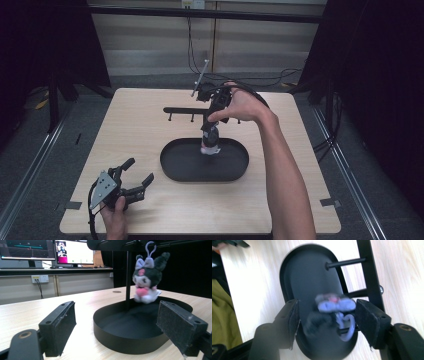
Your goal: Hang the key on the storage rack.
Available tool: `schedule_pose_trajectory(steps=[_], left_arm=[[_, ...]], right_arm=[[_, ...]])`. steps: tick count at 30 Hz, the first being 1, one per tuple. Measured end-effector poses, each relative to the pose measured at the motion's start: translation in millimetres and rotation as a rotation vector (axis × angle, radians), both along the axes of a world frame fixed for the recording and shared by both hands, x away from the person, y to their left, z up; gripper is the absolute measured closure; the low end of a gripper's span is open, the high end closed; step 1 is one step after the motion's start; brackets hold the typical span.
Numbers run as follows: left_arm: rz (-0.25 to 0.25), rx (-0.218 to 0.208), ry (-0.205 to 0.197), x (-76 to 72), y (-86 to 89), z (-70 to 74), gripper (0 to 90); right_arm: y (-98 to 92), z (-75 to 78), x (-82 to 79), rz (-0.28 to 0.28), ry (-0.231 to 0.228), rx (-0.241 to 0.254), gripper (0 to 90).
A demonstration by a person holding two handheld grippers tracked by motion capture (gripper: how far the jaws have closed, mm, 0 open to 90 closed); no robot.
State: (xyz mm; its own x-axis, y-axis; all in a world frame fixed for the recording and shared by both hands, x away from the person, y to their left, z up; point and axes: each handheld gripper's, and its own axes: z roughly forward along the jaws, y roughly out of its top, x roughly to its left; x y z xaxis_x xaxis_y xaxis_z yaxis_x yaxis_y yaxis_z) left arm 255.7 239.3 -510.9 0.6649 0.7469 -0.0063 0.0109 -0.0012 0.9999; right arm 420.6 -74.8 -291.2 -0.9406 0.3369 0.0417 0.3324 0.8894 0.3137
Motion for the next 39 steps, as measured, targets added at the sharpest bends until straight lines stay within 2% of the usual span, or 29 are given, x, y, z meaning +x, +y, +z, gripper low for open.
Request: schedule_pose_trajectory(steps=[3,4,6,12,14,15,21,25,26,29,30,31,33,34,35,37,38,39], left_arm=[[0.0,-0.004,0.002,-0.2,-0.4,-0.1,15.3],[-0.002,0.003,0.002,-0.4,-0.1,0.0,15.3],[-0.001,0.003,0.002,-0.3,0.1,0.0,15.3],[-0.002,0.005,0.002,-0.3,0.2,0.0,15.3],[-0.002,-0.004,0.002,-0.3,-0.4,-0.1,15.3],[-0.002,-0.003,0.002,-0.3,-0.3,-0.1,15.3],[-0.002,-0.001,0.005,-0.4,-0.1,0.1,15.3],[-0.002,-0.004,0.005,-0.4,-0.4,0.1,15.3],[-0.002,0.0,0.004,-0.4,-0.1,0.1,15.3],[-0.002,0.0,0.004,-0.4,-0.1,0.1,15.3],[-0.002,0.0,0.004,-0.4,-0.1,0.1,15.3],[-0.002,0.0,0.004,-0.4,-0.1,0.1,15.3],[-0.002,0.0,0.004,-0.4,-0.1,0.1,15.3],[-0.002,0.0,0.004,-0.4,-0.1,0.1,15.3],[-0.002,0.0,0.004,-0.4,-0.1,0.1,15.3],[-0.003,0.0,0.004,-0.4,-0.1,0.1,15.3],[-0.003,0.0,0.004,-0.4,-0.1,0.1,15.3],[-0.003,0.0,0.004,-0.4,-0.1,0.1,15.3]], right_arm=[[-3.1,0.2,-4.7,-0.003,-0.01,0.014,32.2],[-6.4,-0.2,-9.6,-0.028,-0.013,0.038,29.3],[-8.2,-1.0,-12.1,-0.037,-0.017,0.056,29.2],[-18.8,-3.7,-25.6,-0.086,-0.076,0.142,24.5],[-22.2,-4.4,-31.5,-0.087,-0.082,0.175,23.2],[-25.2,-5.3,-37.1,-0.087,-0.113,0.193,23.7],[-33.1,-6.9,-53.4,-0.082,-0.139,0.24,23.0],[-43.0,-17.5,-67.3,-0.105,-0.193,0.314,22.2],[-48.5,-24.0,-77.7,-0.127,-0.227,0.378,21.4],[-51.4,-28.8,-85.0,-0.139,-0.247,0.405,20.4],[-55.7,-34.4,-92.3,-0.166,-0.277,0.441,19.2],[-55.7,-34.4,-92.3,-0.166,-0.277,0.441,19.2],[-61.5,-42.9,-99.9,-0.204,-0.303,0.484,18.6],[-65.8,-52.6,-104.9,-0.233,-0.311,0.487,18.9],[-65.8,-52.6,-104.9,-0.233,-0.311,0.487,18.9],[-69.8,-65.5,-110.2,-0.255,-0.306,0.478,18.9],[-75.0,-76.9,-117.3,-0.288,-0.314,0.493,17.8],[-75.0,-76.9,-117.3,-0.288,-0.314,0.493,17.8]])
